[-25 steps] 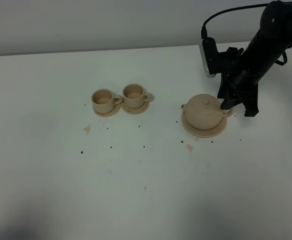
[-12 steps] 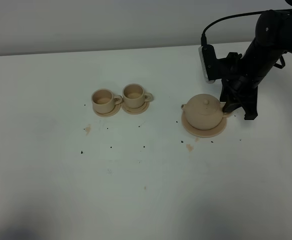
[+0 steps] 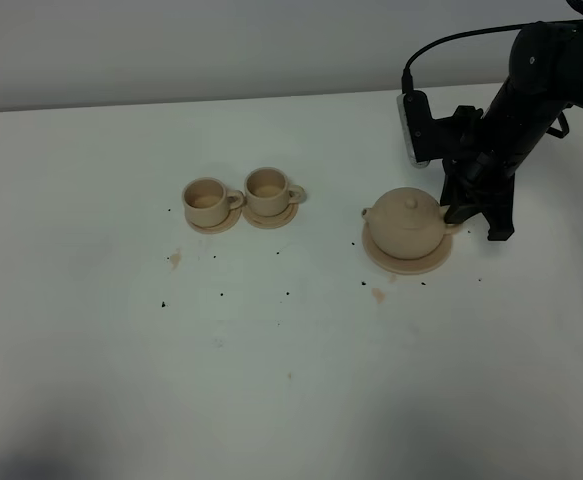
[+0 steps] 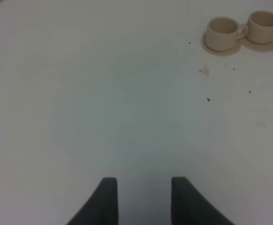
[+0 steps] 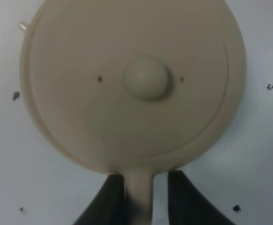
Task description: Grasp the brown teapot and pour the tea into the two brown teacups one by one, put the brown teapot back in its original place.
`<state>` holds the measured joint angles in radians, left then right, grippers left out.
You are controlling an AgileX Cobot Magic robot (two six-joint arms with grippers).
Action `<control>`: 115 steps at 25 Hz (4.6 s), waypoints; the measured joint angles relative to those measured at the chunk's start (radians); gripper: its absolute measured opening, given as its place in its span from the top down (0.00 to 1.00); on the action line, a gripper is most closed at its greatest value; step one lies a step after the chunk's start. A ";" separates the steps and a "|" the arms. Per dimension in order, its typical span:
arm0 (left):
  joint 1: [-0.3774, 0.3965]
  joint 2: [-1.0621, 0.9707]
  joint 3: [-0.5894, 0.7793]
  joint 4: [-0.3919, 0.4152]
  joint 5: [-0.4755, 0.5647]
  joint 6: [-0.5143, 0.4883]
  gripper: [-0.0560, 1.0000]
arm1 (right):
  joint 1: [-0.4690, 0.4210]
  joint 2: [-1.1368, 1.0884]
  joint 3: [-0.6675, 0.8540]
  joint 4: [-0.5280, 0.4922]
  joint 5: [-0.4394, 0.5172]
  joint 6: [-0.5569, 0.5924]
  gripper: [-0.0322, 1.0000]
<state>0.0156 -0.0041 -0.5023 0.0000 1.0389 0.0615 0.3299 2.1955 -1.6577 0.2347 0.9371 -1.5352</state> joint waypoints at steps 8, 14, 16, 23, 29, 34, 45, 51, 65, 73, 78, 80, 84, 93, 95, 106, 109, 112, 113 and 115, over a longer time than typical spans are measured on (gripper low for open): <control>0.000 0.000 0.000 0.000 0.000 0.000 0.64 | 0.000 0.000 0.000 -0.004 -0.005 0.000 0.84; 0.000 0.000 0.000 0.000 0.000 0.000 0.64 | 0.000 0.000 0.000 -0.004 -0.005 0.000 0.84; 0.000 0.000 0.000 0.000 0.000 0.000 0.64 | 0.000 0.000 0.000 -0.004 -0.004 0.000 0.84; 0.000 0.000 0.000 0.000 0.000 0.000 0.64 | 0.000 -0.001 0.000 -0.004 0.000 0.001 0.84; 0.000 0.000 0.000 0.000 0.000 0.000 0.64 | 0.000 -0.011 0.000 -0.003 0.014 0.011 0.84; 0.000 0.000 0.000 0.000 0.000 0.000 0.64 | 0.000 -0.011 0.000 -0.003 0.021 0.030 0.84; 0.000 0.000 0.000 0.000 0.000 0.000 0.64 | 0.000 0.000 -0.005 -0.007 0.033 0.082 0.84; 0.000 0.000 0.000 0.000 0.000 0.000 0.64 | 0.000 0.000 -0.007 -0.010 0.036 0.090 0.82; 0.000 0.000 0.000 0.000 0.000 0.000 0.64 | 0.024 -0.023 -0.010 -0.122 0.045 0.105 0.59; 0.000 0.000 0.000 0.000 0.000 0.000 0.64 | 0.097 -0.028 -0.073 -0.257 0.063 0.155 0.63; 0.000 0.000 0.000 0.000 0.000 0.000 0.64 | 0.100 -0.004 -0.078 -0.309 0.086 0.218 0.64; 0.000 0.000 0.000 0.000 0.000 0.000 0.64 | 0.100 0.001 -0.078 -0.310 0.089 0.223 0.64; 0.000 0.000 0.000 0.000 0.000 0.000 0.64 | 0.112 0.008 -0.078 -0.306 0.089 0.225 0.65; 0.000 0.000 0.000 0.000 0.000 0.000 0.64 | 0.139 0.011 -0.081 -0.316 0.089 0.225 0.65; 0.000 0.000 0.000 0.000 0.000 0.000 0.64 | 0.139 0.012 -0.081 -0.320 0.089 0.225 0.67; 0.000 0.000 0.000 0.000 0.000 0.000 0.64 | 0.140 0.014 -0.081 -0.330 0.090 0.226 0.81; 0.000 0.000 0.000 0.000 0.000 0.000 0.64 | 0.141 0.019 -0.082 -0.332 0.090 0.227 0.81; 0.000 0.000 0.000 0.000 0.000 0.000 0.64 | 0.141 0.024 -0.089 -0.333 0.095 0.227 0.82; 0.000 0.000 0.000 0.000 0.000 0.000 0.64 | 0.141 0.024 -0.089 -0.333 0.095 0.227 0.82; 0.000 0.000 0.000 0.000 0.000 0.000 0.64 | 0.141 0.024 -0.089 -0.334 0.096 0.227 0.84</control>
<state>0.0156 -0.0041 -0.5023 0.0000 1.0389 0.0615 0.4707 2.2192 -1.7463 -0.0990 1.0332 -1.3080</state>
